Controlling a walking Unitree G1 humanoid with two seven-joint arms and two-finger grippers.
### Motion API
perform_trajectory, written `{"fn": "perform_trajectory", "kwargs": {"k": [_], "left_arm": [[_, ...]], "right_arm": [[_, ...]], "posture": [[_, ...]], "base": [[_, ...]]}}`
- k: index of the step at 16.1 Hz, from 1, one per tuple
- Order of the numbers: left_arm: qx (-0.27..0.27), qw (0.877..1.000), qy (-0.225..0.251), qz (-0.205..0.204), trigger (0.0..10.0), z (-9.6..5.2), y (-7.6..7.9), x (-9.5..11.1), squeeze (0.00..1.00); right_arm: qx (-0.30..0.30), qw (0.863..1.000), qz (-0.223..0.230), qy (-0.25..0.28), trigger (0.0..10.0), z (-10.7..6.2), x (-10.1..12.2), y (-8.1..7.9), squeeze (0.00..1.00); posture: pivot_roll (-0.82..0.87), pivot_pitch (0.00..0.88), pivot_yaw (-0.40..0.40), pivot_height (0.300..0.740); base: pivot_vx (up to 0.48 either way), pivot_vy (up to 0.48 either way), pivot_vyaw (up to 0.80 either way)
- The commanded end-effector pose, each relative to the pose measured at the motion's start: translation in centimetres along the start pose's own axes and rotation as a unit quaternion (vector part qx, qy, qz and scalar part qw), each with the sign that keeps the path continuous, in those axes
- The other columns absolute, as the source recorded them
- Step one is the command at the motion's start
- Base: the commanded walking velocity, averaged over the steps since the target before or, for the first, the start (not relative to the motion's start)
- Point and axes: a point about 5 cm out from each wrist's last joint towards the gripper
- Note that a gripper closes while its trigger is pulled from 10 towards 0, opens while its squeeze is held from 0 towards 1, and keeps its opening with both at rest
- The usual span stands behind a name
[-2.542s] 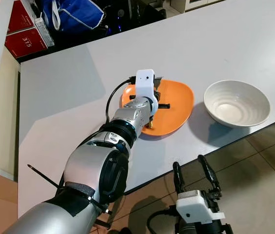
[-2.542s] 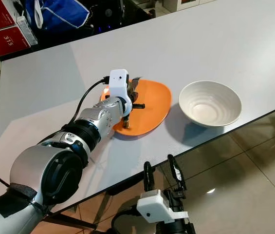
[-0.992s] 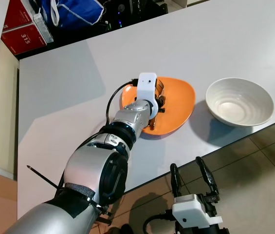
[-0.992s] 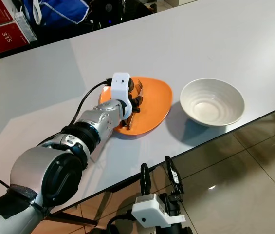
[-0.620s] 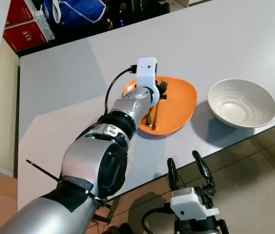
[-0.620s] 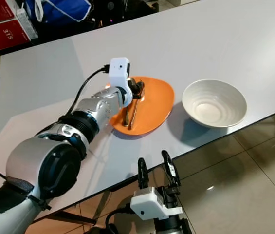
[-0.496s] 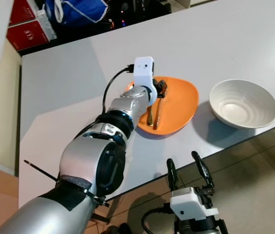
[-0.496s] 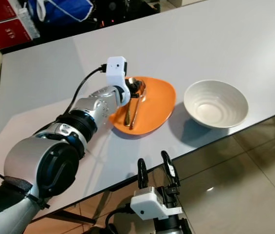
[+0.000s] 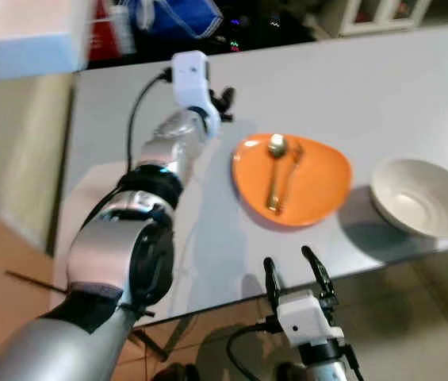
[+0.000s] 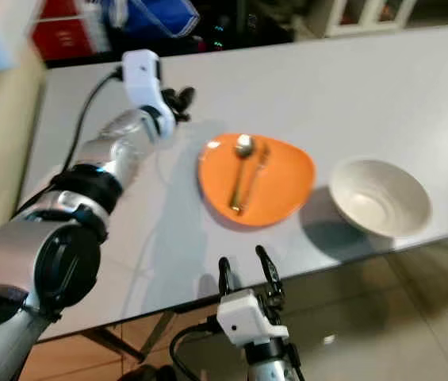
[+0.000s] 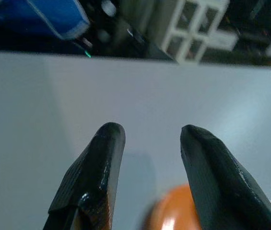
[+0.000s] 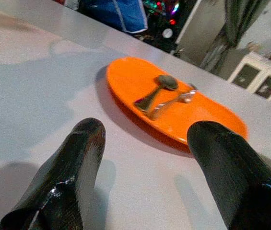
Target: Setting the table
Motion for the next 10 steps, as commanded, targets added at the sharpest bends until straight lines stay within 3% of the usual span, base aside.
{"fn": "perform_trajectory", "kwargs": {"k": [1, 5, 7, 10], "left_arm": [[0.006, 1.000, 0.014, 0.006, 10.0, -0.5, -0.9, 0.1, 0.00], [0.047, 0.996, 0.070, 0.003, 10.0, -3.6, -3.3, -0.4, 0.00], [0.062, 0.995, 0.074, -0.010, 10.0, -5.9, -3.8, -1.6, 0.00], [0.067, 0.993, 0.079, -0.051, 10.0, -8.9, -3.2, -3.5, 0.00]], "right_arm": [[-0.002, 1.000, 0.019, -0.021, 10.0, -0.1, -0.7, 0.2, 0.00], [0.005, 0.999, 0.043, -0.023, 10.0, 0.2, -1.5, 0.9, 0.00], [0.007, 0.998, 0.053, -0.023, 10.0, 0.2, -1.7, 1.2, 0.00], [0.014, 0.998, 0.061, -0.018, 10.0, 0.3, -2.0, 1.6, 0.00]], "posture": [[0.00, 0.040, -0.002, 0.740], [0.06, 0.031, -0.020, 0.740], [0.07, 0.027, -0.028, 0.740], [0.09, 0.027, -0.039, 0.740]], "base": [[0.000, 0.000, 0.00], [0.000, 0.000, 0.00], [0.000, 0.000, 0.00], [0.000, 0.000, 0.00]]}}
Point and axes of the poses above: a point about 5 cm out from each wrist's last joint towards the gripper, its own z axis pointing out of the wrist towards the gripper, its own x axis along the axis of the wrist's last joint, y = z × x, and after that the axes turned 4 degrees about z, right-handed
